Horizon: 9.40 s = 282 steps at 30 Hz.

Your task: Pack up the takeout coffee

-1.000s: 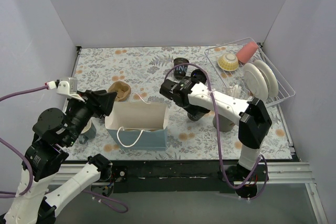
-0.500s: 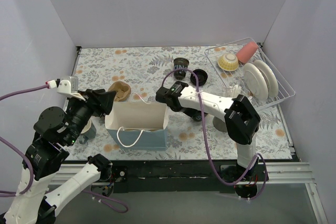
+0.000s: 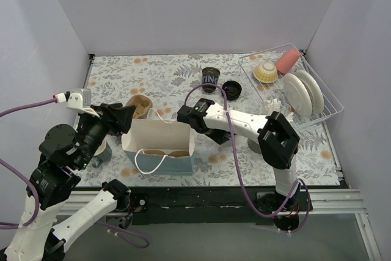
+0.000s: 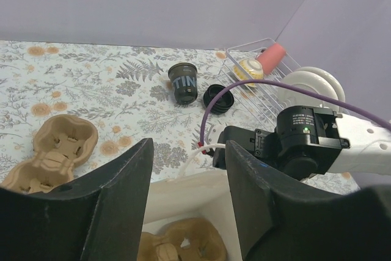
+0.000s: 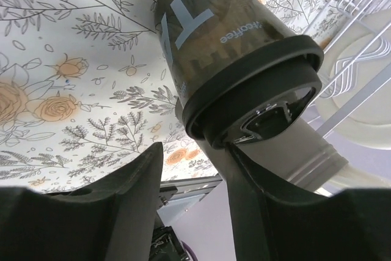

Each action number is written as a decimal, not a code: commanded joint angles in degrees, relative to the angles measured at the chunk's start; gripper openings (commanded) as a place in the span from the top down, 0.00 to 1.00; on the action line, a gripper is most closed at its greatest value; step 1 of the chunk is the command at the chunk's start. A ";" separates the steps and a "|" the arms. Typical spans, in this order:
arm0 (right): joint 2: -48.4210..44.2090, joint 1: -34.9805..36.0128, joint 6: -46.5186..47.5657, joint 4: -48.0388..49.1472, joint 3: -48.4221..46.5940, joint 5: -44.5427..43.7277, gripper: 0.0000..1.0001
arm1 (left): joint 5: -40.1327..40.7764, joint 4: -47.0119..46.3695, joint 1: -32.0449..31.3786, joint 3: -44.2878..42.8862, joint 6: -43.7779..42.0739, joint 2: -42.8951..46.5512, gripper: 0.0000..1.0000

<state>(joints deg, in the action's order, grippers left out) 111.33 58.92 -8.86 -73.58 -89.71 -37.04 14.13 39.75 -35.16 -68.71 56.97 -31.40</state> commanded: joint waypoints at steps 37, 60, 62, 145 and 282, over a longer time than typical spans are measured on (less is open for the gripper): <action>-12.89 -25.78 -1.68 21.72 -1.26 33.35 0.14 | 9.60 36.71 0.00 -16.02 17.29 -20.37 0.22; -15.26 -26.48 -1.16 23.31 2.70 30.88 0.11 | 11.62 38.92 0.00 -16.02 20.90 -20.99 0.23; -15.35 -26.48 -1.16 23.05 2.52 30.53 0.11 | 11.62 38.65 0.00 -16.11 20.81 -21.07 0.23; -12.36 -22.88 -3.79 27.17 8.06 30.80 0.14 | 13.81 37.24 0.00 -14.26 21.95 -20.46 0.25; -25.45 0.58 20.64 16.62 -19.20 30.10 0.53 | -26.07 -11.78 5.10 -2.85 0.96 -34.18 1.00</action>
<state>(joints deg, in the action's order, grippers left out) 85.95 58.65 11.25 -59.18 -107.28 -5.08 -6.92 40.69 -30.46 -74.04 60.62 -68.60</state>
